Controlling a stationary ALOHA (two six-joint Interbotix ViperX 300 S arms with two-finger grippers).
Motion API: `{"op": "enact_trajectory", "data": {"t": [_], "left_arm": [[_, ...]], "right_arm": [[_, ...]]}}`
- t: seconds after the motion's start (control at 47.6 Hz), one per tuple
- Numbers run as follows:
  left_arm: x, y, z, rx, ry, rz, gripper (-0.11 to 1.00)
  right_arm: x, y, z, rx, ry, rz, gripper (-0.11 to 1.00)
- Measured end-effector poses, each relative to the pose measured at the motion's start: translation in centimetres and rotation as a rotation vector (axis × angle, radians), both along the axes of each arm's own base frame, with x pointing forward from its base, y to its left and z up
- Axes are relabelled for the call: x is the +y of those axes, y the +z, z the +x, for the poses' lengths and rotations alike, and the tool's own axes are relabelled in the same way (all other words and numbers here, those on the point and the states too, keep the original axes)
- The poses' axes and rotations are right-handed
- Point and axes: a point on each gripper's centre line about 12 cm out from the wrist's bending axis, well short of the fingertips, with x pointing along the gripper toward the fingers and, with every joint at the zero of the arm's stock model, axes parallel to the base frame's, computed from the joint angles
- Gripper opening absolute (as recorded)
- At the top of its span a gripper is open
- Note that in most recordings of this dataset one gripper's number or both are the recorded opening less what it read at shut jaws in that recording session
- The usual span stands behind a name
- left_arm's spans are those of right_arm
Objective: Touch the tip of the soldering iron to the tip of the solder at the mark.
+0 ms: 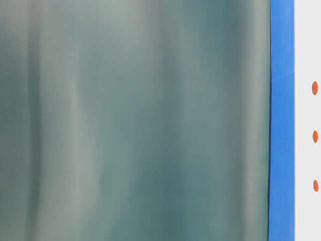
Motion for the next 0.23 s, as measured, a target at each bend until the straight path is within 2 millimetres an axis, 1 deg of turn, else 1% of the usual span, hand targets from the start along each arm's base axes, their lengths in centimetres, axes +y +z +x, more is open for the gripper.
{"op": "enact_trajectory", "data": {"t": [0.231], "left_arm": [[0.0,0.0,0.0,0.0,0.0,0.002,0.74]], "right_arm": [[0.0,-0.05,-0.02,0.005,0.0,0.0,0.74]]}}
